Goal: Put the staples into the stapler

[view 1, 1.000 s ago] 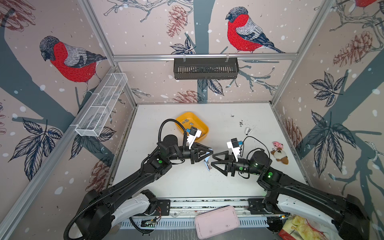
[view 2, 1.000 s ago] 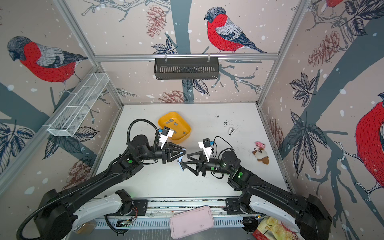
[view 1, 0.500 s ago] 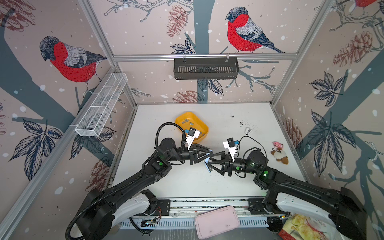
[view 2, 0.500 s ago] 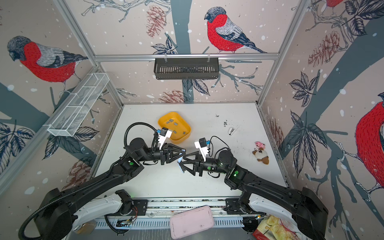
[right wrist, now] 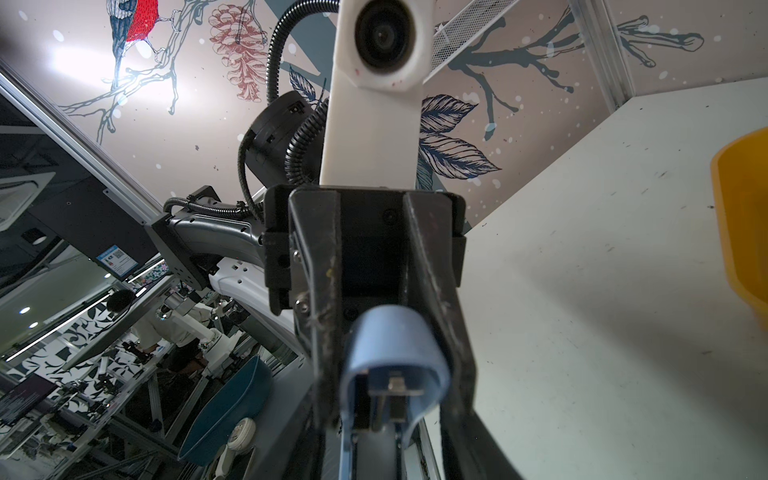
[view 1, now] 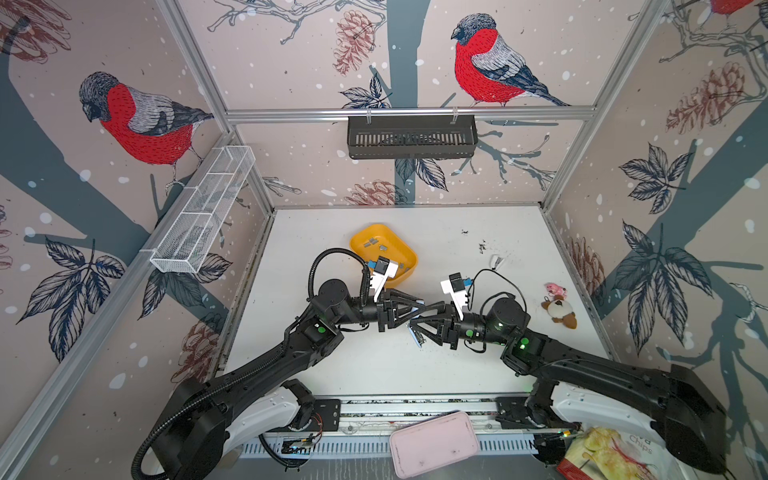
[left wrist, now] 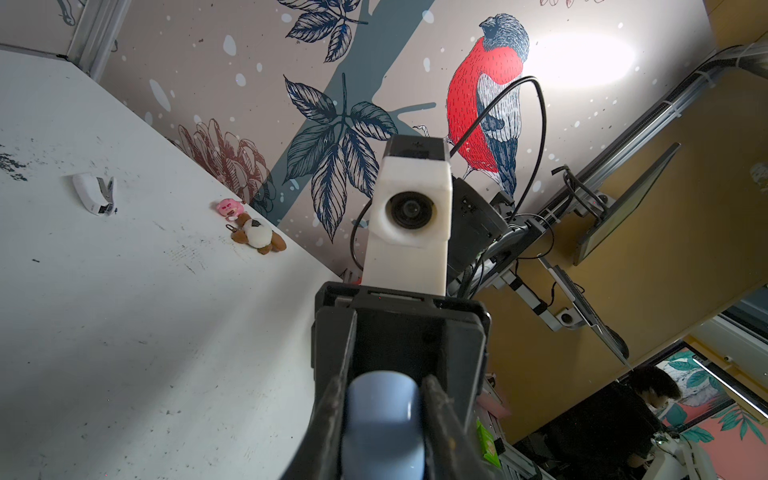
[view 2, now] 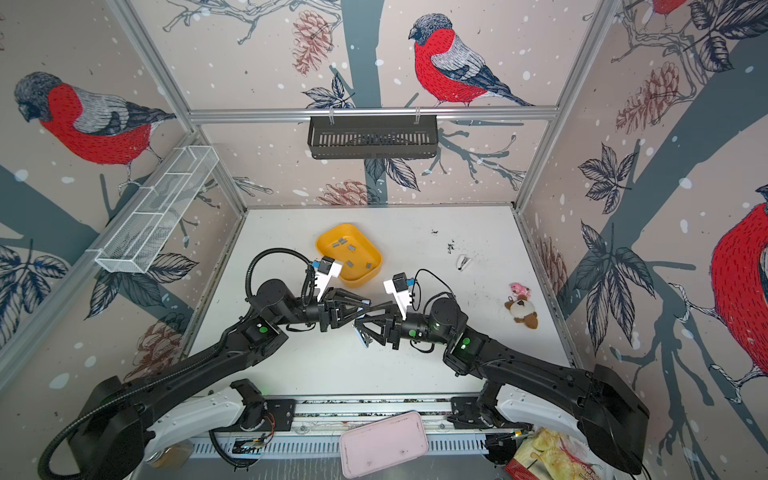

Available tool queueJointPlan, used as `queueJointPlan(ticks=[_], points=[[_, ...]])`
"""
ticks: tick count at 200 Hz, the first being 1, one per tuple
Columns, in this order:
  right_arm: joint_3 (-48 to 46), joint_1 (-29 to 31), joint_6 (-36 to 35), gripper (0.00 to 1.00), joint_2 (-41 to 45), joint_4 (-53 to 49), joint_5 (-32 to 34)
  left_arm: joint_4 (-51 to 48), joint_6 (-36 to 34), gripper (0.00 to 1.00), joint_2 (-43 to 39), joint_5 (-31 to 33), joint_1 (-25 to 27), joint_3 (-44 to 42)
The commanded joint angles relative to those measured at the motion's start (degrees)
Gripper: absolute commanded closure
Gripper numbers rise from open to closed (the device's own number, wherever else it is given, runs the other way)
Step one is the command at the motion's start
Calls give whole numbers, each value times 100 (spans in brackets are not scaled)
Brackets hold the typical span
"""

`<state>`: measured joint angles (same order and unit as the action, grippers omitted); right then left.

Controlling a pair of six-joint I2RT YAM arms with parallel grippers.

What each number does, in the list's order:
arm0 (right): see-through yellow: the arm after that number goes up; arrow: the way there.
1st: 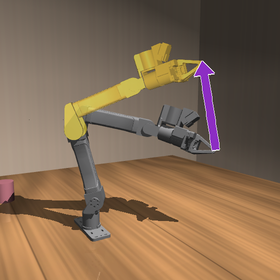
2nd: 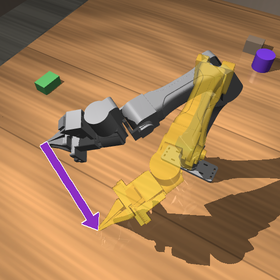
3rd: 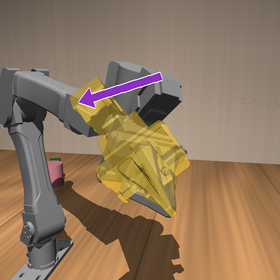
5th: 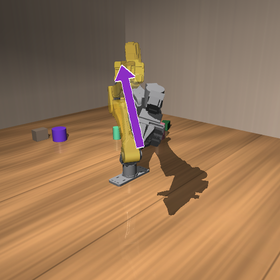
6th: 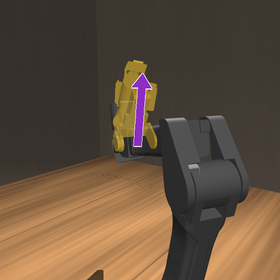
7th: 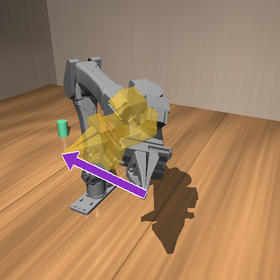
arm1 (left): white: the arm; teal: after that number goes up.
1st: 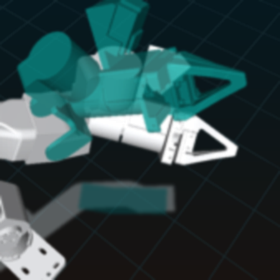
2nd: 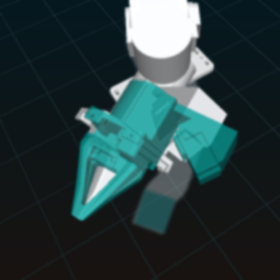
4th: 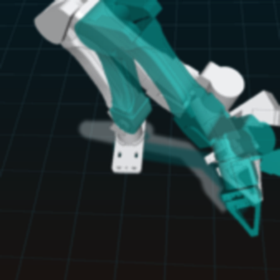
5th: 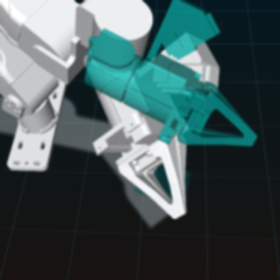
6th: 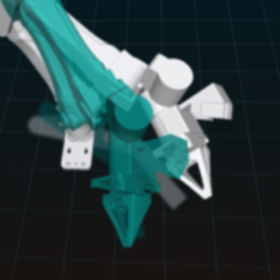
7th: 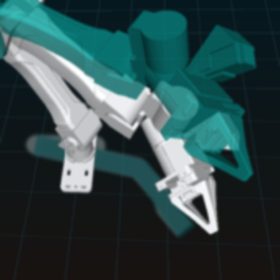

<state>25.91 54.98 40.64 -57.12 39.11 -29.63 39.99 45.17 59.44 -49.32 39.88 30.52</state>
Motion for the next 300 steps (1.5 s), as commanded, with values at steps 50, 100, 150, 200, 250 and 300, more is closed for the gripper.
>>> queueJointPlan(ticks=[50,100,150,200,250,300], points=[[-68,39,86,79,-75,248,293,310,-98,78,-46,54,-11,-13],[-95,52,-132,81,186,-752,932,-1338,-843,2,-429,1029,-7,272],[39,466,-495,81,332,-2481,2621,-3744,-1881,2,-1358,2076,-6,611],[176,872,-601,80,49,-3267,3944,-4098,-1901,2,-2403,2832,-2,287],[583,1354,-451,80,-903,-3341,4805,-5083,-2229,2,-2905,3096,-7,588],[1017,1397,-489,81,-2138,-2979,4672,-5250,-2337,2,-3834,2911,-8,367]])
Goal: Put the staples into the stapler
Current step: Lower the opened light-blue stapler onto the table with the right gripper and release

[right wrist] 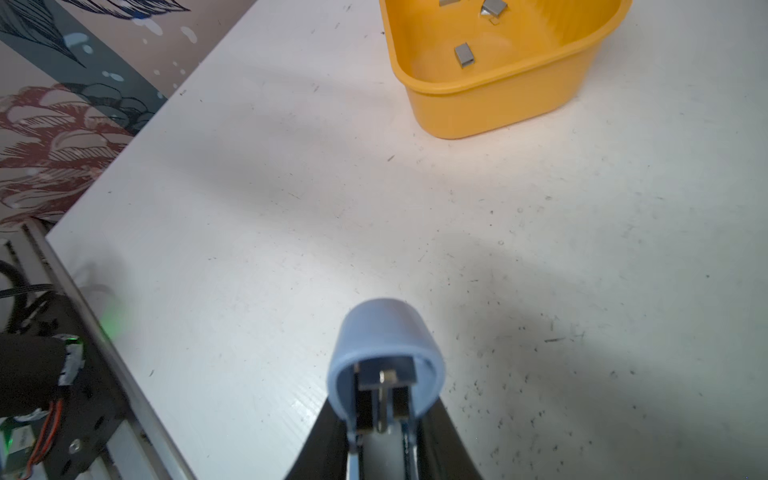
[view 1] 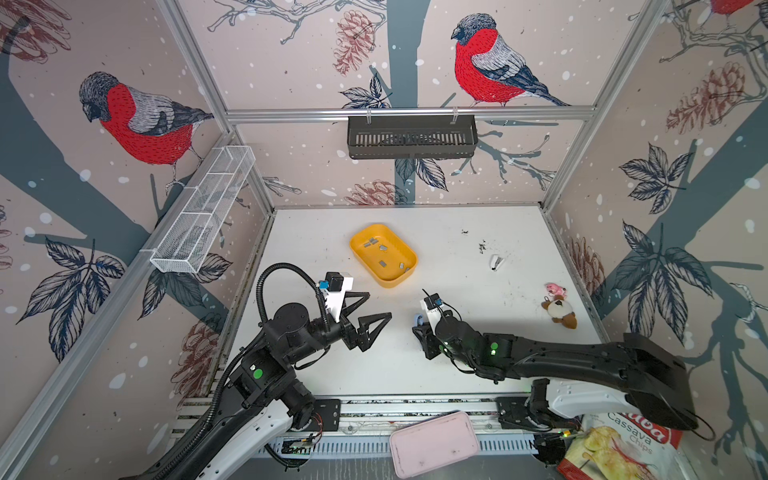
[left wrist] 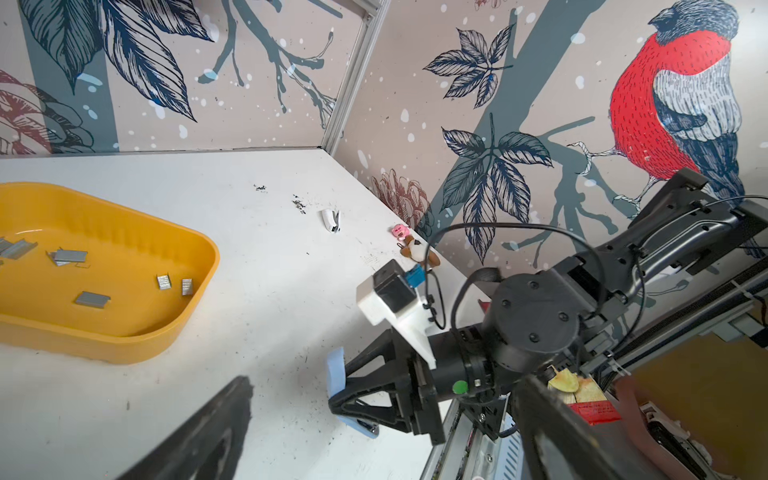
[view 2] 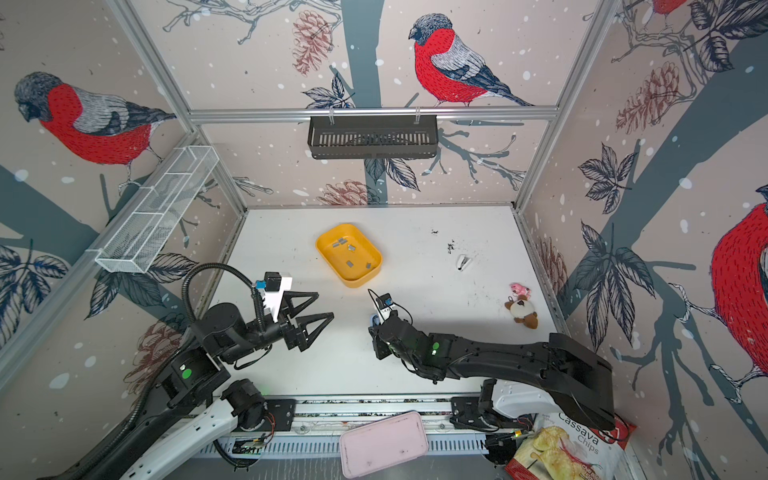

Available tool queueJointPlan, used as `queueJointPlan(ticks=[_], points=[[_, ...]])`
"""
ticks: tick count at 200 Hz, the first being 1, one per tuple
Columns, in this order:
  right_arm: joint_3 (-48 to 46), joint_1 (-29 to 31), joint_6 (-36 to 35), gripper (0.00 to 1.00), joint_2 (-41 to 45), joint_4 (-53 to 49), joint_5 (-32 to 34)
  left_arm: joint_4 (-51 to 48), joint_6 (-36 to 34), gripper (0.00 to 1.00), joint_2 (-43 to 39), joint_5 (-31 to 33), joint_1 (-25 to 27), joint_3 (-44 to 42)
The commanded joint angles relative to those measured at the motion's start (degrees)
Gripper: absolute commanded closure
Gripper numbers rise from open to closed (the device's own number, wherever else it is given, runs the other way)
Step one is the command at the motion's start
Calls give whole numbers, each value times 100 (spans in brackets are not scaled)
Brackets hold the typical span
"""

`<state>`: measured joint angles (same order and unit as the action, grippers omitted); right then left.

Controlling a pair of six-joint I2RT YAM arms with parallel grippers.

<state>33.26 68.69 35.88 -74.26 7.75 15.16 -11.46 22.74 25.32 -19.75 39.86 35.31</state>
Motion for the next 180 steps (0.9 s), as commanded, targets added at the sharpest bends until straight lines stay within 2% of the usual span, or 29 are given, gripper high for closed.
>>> queueJointPlan(ticks=[1,49,83,123,180], points=[[293,29,-7,81,-446,148,200,-103,-86,2,-444,-34,-5,-112],[762,-68,-49,82,-1238,98,155,-410,-76,2,-1166,423,0,-138],[1130,-255,-193,82,-1717,6,50,-452,-99,2,-1224,527,-4,-123],[1572,-289,-291,82,-2235,-225,233,-550,-51,2,-1391,1000,-46,-124],[1725,-280,-296,83,-2559,-322,338,-545,-52,2,-1300,1014,-72,-138]])
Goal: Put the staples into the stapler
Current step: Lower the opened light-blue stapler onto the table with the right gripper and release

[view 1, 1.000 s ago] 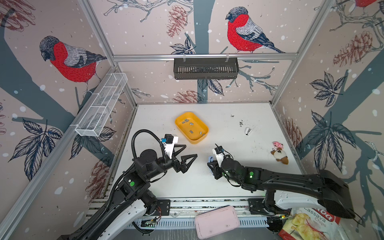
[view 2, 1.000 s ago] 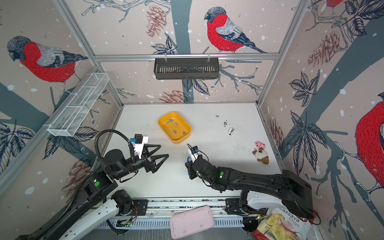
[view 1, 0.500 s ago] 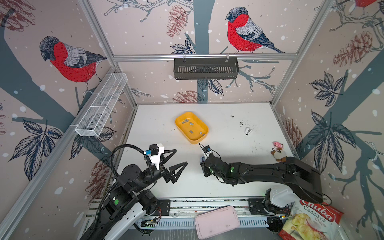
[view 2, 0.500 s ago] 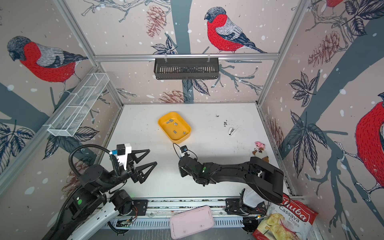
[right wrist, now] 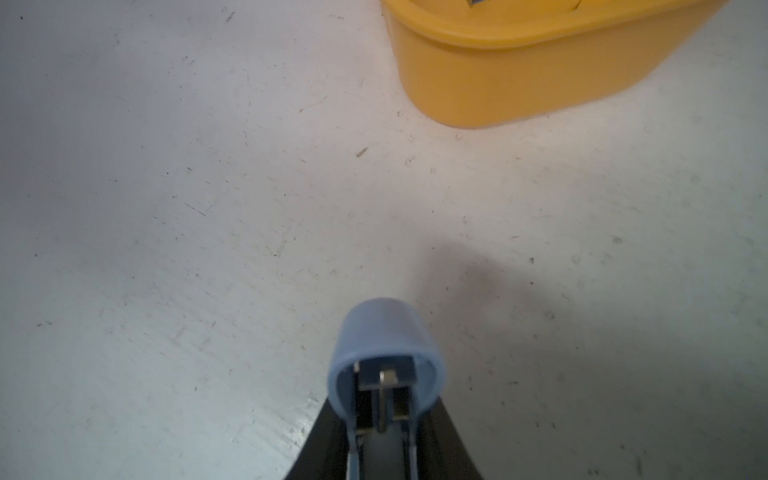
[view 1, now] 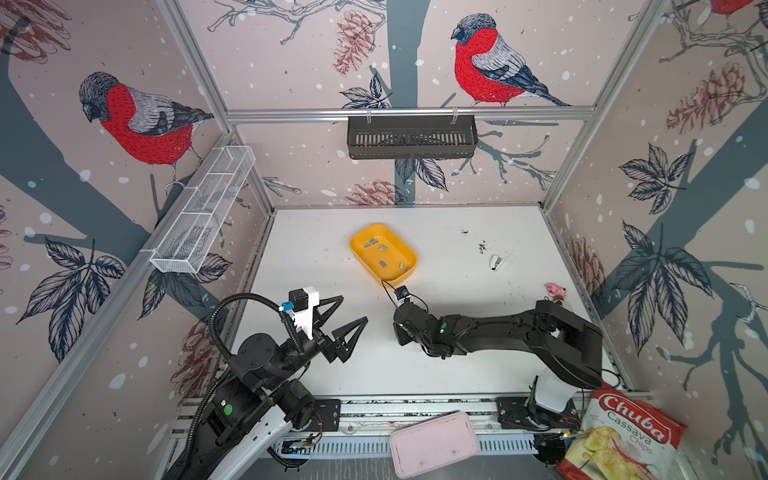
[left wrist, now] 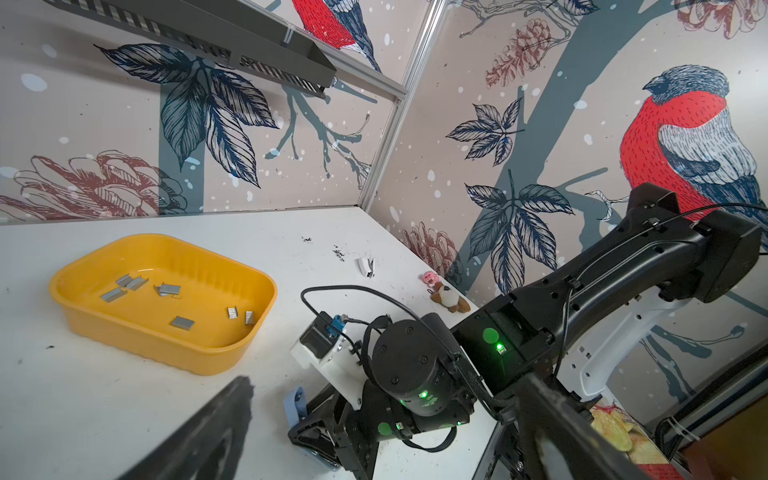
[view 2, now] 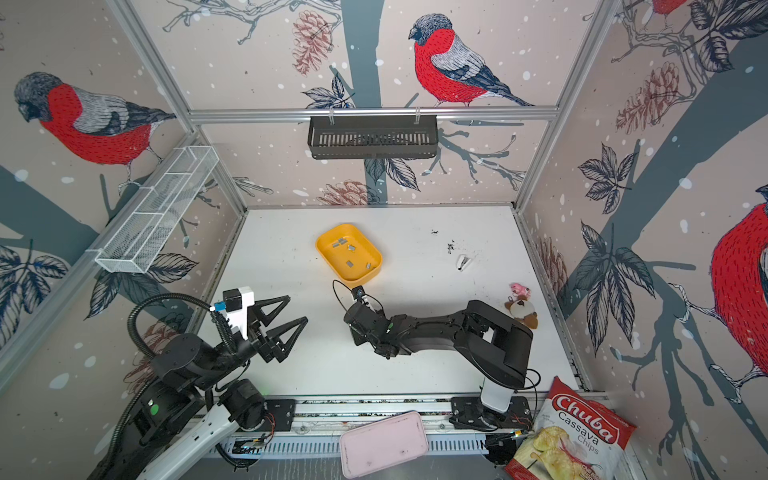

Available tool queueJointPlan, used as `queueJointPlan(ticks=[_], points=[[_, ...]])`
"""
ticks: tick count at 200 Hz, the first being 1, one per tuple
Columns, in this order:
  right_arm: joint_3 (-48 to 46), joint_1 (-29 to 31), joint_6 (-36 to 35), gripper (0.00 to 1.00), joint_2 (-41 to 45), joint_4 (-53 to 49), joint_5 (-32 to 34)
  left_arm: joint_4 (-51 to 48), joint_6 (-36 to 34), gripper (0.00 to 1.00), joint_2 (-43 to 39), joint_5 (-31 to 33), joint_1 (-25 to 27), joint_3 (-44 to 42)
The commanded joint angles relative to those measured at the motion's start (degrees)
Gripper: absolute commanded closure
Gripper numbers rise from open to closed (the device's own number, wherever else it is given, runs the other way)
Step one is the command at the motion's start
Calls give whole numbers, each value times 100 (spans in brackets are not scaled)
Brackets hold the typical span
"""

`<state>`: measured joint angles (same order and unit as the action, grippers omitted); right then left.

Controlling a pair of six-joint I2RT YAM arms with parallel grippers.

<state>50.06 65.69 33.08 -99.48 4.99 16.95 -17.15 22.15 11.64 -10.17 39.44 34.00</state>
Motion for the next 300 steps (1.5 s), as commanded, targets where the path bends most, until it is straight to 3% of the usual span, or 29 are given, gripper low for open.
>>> queueJointPlan(ticks=[1,83,179,257,300], points=[[46,16,-14,83,-41,-49,164,21,3,2,72,53,-32,-12],[224,29,-165,80,-318,-161,295,77,26,2,146,-39,-253,-42],[236,87,-131,65,-371,-91,293,57,4,2,273,-39,-253,-34],[-286,110,-58,44,693,19,193,161,80,2,701,82,-212,-96],[-1322,-117,44,43,1704,659,398,327,26,2,1094,-730,-253,-98]])
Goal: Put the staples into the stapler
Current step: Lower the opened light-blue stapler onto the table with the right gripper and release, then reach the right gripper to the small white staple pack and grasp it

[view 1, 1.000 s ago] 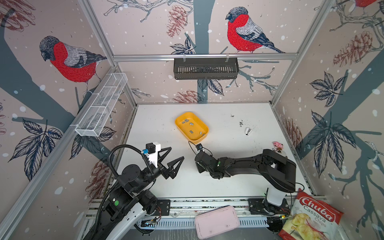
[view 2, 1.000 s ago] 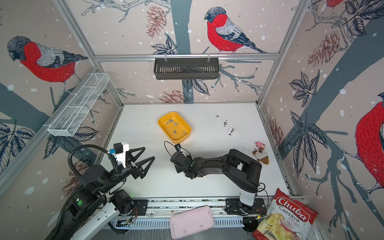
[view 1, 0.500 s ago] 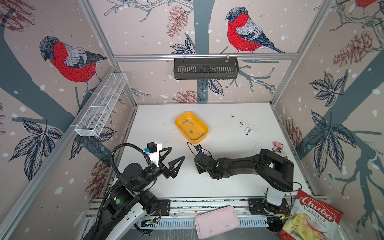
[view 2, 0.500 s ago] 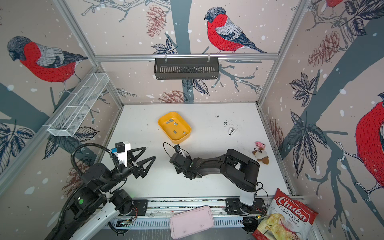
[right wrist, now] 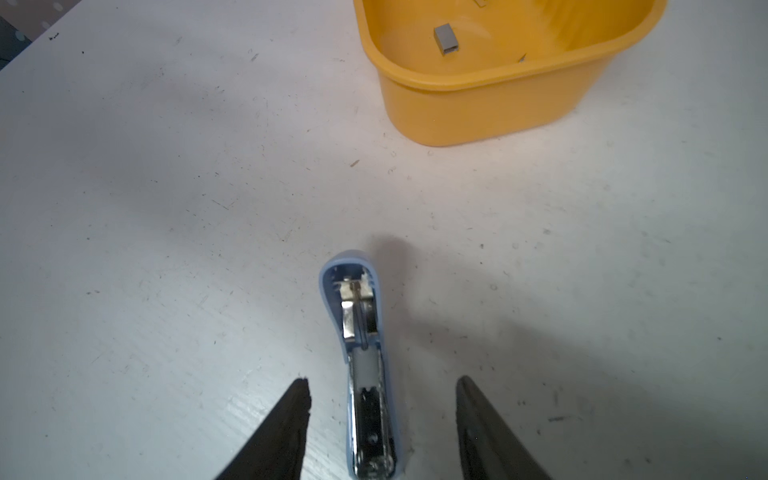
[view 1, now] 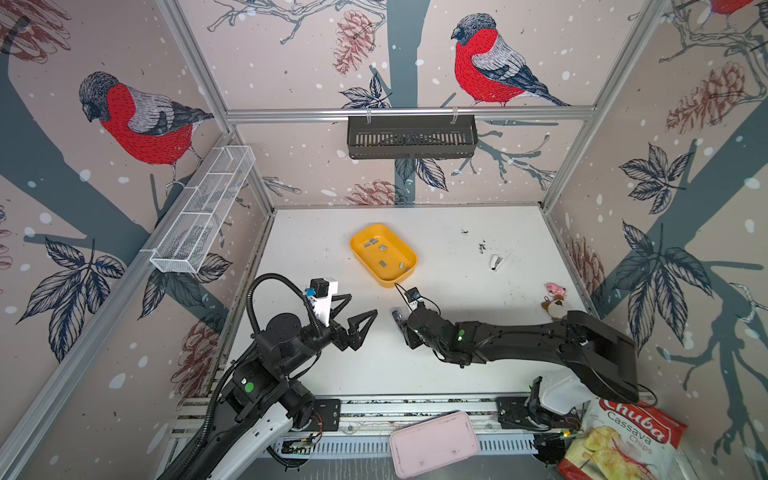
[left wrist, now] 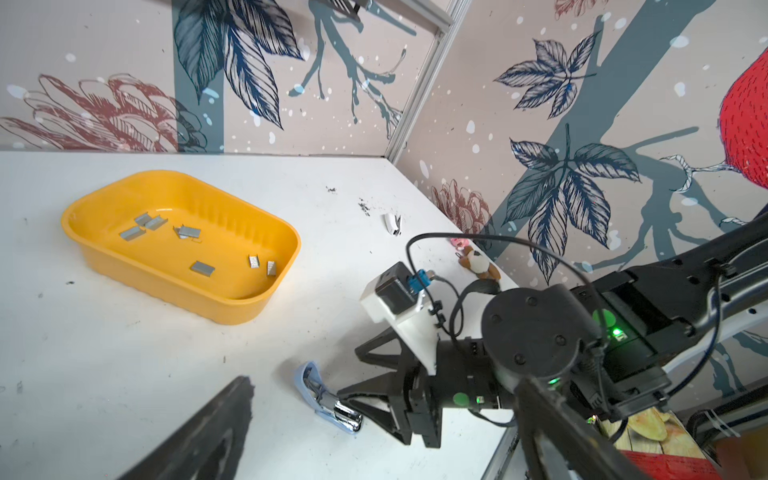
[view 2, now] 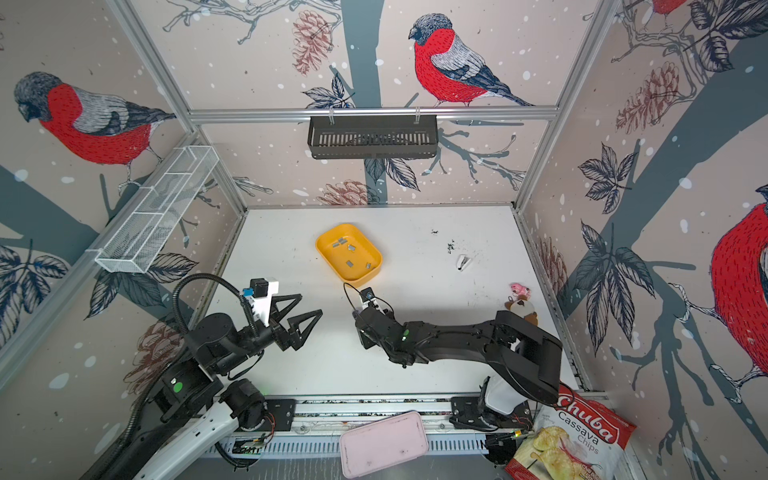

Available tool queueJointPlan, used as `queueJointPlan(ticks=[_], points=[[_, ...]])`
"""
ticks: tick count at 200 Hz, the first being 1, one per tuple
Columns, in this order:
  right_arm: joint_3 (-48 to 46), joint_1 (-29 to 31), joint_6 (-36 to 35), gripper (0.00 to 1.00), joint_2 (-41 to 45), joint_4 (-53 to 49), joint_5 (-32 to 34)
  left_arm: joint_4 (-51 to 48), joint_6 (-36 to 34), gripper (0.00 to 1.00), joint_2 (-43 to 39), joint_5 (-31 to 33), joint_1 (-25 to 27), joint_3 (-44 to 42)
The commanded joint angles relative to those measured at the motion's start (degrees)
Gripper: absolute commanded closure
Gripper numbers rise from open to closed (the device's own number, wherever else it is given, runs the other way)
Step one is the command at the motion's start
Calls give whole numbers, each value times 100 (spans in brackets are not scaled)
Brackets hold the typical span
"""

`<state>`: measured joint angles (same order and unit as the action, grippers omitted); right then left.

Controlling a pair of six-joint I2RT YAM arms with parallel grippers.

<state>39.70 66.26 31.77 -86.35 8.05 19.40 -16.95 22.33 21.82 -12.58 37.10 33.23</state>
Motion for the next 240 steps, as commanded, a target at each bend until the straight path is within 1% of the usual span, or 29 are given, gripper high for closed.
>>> queueJointPlan(ticks=[1,18,30,46,66,81,95,112,122,143,155,168,182,200,240], points=[[-291,-183,187,43,417,345,153,311,13,2,80,-490,-19,-24],[-456,-289,170,43,877,211,260,278,-18,2,149,-497,-19,-2],[-499,-453,225,40,1221,-38,356,285,-13,3,180,-542,-19,-7],[-562,-958,272,37,1789,-410,29,311,47,2,200,-489,-2,-36],[-662,-1988,216,35,2449,-713,-516,298,104,2,210,-361,16,-36],[-704,-2741,105,38,2786,-810,-643,279,79,3,184,-368,15,-28],[-774,-3431,41,39,2911,-755,-765,293,81,2,141,-377,10,-36],[-727,-4254,39,39,2851,-753,-1148,303,79,2,123,-403,15,-45],[-657,-4681,84,39,2789,-804,-1247,319,79,2,138,-428,15,-44],[-563,-5286,144,39,2583,-694,-1353,401,79,2,233,-635,11,-69],[-413,-5602,145,41,2348,-727,-1584,441,72,2,293,-746,10,-75],[-215,-5848,88,43,2055,-801,-1833,482,76,2,340,-855,16,-84],[14,-5996,21,45,1680,-828,-1814,513,105,2,367,-910,16,-106],[299,-6227,8,49,1126,-891,-1782,483,105,2,375,-901,39,-102],[785,-6647,-153,57,174,-747,-2083,484,105,2,334,-852,51,-107]])
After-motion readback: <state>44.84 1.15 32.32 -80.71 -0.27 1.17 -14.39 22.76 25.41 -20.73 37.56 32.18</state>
